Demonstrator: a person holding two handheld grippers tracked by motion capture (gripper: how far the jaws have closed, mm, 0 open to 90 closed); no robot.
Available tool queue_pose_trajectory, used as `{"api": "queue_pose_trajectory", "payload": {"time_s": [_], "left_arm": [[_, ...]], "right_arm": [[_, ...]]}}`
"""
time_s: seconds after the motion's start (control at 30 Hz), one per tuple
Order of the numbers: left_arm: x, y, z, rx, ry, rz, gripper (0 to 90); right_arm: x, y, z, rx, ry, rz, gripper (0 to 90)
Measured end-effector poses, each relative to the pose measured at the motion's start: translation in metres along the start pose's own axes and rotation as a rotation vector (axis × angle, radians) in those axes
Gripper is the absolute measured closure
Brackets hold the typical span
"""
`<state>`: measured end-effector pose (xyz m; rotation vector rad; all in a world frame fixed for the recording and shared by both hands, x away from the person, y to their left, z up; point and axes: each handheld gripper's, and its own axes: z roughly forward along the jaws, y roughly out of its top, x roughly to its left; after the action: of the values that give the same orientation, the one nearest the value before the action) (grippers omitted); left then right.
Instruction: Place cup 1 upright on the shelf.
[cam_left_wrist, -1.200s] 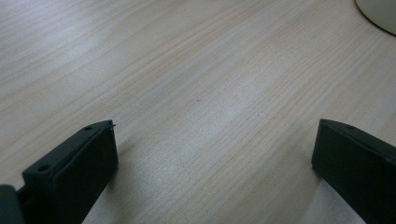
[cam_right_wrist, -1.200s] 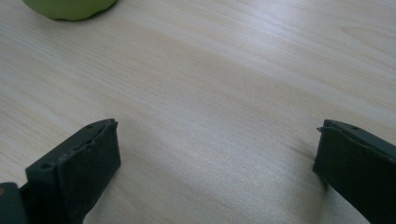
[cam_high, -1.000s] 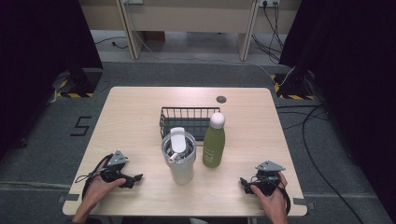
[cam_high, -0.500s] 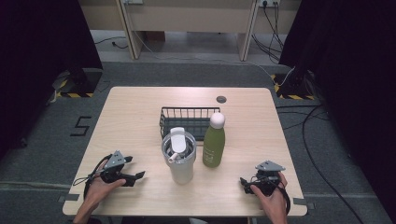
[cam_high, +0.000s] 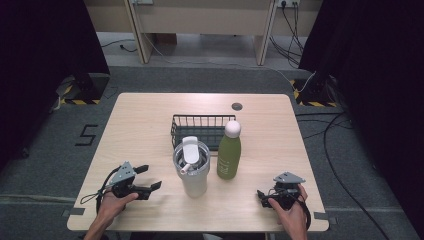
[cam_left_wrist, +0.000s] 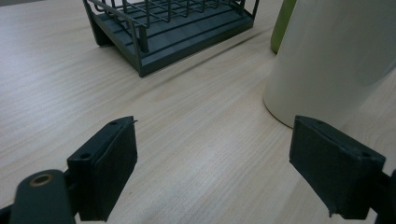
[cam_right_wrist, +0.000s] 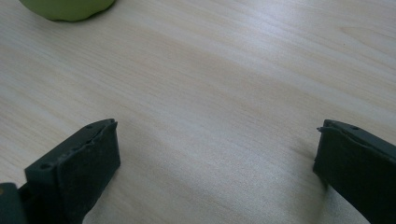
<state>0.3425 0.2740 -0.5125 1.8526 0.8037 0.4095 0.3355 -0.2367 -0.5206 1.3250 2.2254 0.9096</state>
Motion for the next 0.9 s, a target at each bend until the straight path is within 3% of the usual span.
{"api": "queue_pose_trajectory", "payload": {"time_s": [0.3,0.67,0.9], "left_arm": [[-0.012,0.004,0.004,-0.023,-0.043,0.009,14.8],[-0.019,0.010,0.004,-0.055,-0.055,0.021,14.8],[-0.033,0.017,0.009,-0.079,-0.100,0.053,14.8]], "right_arm": [[0.000,0.000,0.000,0.000,0.000,0.000,0.4],[0.000,0.000,0.000,-0.001,-0.001,-0.001,0.4],[0.000,0.000,0.000,-0.001,-0.001,-0.001,0.4]]}}
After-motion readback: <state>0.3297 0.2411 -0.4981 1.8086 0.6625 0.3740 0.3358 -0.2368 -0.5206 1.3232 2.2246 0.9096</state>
